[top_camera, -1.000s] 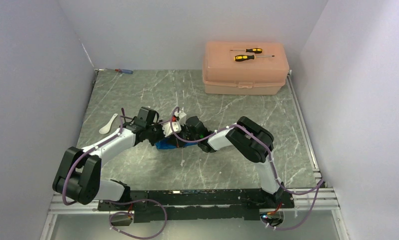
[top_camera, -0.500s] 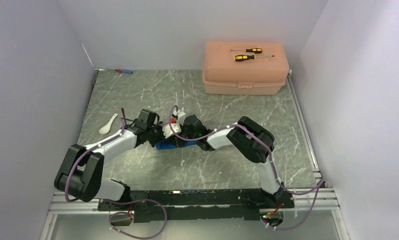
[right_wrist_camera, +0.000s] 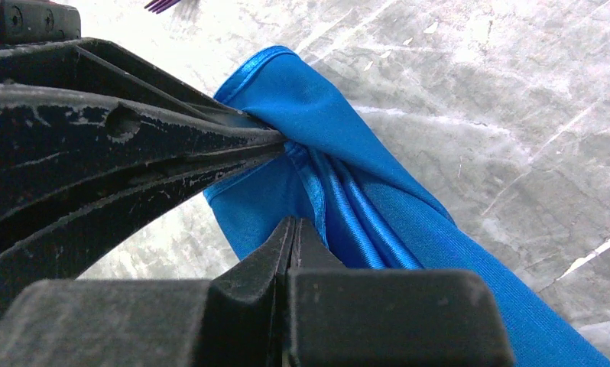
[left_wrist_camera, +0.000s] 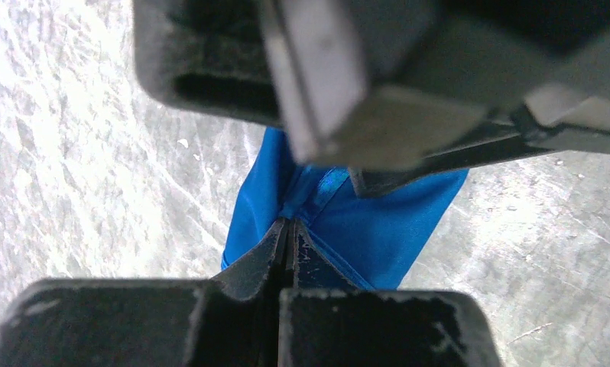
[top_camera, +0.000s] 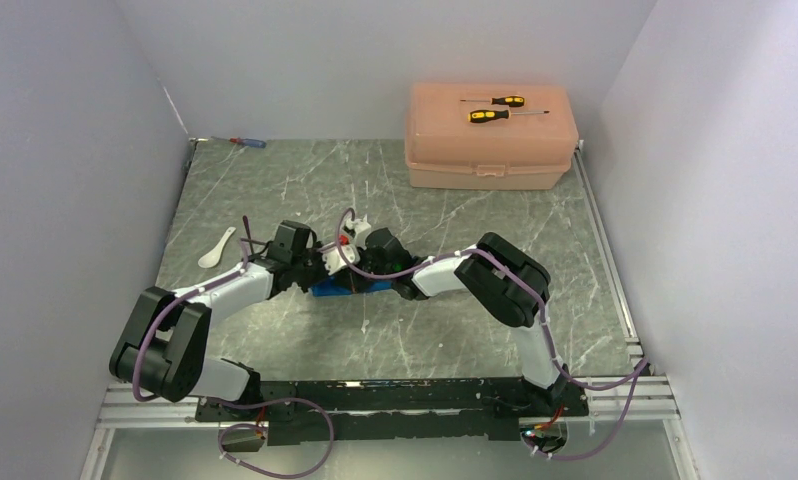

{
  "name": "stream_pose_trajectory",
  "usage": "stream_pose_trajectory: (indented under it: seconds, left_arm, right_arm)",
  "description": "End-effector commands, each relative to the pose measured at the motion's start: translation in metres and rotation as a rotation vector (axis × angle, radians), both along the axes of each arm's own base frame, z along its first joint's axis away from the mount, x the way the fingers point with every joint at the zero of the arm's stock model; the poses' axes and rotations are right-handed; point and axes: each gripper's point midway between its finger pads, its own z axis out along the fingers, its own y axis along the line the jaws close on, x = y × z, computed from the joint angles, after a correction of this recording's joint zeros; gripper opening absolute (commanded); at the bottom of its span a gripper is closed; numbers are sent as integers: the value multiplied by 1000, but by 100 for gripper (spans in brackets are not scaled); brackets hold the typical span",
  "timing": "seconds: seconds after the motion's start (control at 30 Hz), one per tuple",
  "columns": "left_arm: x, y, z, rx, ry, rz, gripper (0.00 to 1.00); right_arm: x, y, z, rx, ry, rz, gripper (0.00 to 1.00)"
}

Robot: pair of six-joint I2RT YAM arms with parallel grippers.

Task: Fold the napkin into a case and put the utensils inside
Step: Grasp the top corner of the smaller rectangle folded napkin from the folded napkin.

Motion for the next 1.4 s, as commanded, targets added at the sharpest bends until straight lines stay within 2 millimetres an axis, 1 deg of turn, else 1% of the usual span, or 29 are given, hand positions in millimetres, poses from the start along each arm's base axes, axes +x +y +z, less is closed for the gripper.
stream_pose_trajectory:
  seconds: [0.0,0.13,0.17,0.23,0.3,0.4,0.5,0.53,0.57,0.63,0.77,0.87,0.9,1.0,1.07,1.13,1.23,1.37]
  left_arm:
    - [9,6,6,-10,-32,63,3]
    - [-5,-11,32,-98,76,40,3]
    - [-8,-15,36,-119,101,42,3]
    - [-8,-19,40,-154,119,67,3]
    - [-9,-19,37,-156,123,75,4]
    - [-10,-15,26,-136,118,78,6]
    - [-5,-6,15,-95,87,100,8]
    - [-4,-4,12,-85,76,109,11]
    - [-3,-2,10,-81,69,113,17]
    - [1,0,8,-78,50,131,23]
    - [5,-1,9,-92,36,151,18]
    - [8,-2,10,-111,35,168,19]
    - [8,-3,10,-118,37,172,21]
    - [8,-3,8,-137,49,202,36]
    - [12,-3,8,-156,50,235,40]
    - [12,-2,6,-166,57,254,42]
    - [13,-1,3,-174,59,279,40]
    - [19,1,4,-197,55,308,30]
  right_arm:
    - [-5,-35,-56,-200,91,-68,0]
    - [-4,-34,-56,-198,94,-70,0]
    - [-4,-34,-56,-197,94,-69,0]
    - [-3,-33,-55,-192,91,-68,0]
    - [-3,-31,-54,-188,91,-66,0]
    - [-2,-30,-54,-187,96,-67,0]
    - [-2,-30,-55,-187,101,-69,0]
    - [-3,-29,-55,-186,103,-68,0]
    - [-3,-29,-57,-187,106,-68,0]
    - [-3,-29,-57,-188,109,-69,0]
    - [-4,-30,-59,-189,114,-68,0]
    - [-5,-30,-59,-185,118,-67,0]
    - [-6,-30,-59,-185,117,-65,0]
    - [-5,-30,-59,-185,118,-66,0]
    - [-5,-30,-60,-186,122,-62,0]
    - [-6,-29,-59,-182,123,-60,0]
    - [-6,-30,-59,-180,127,-59,0]
    - [-8,-30,-59,-181,130,-52,0]
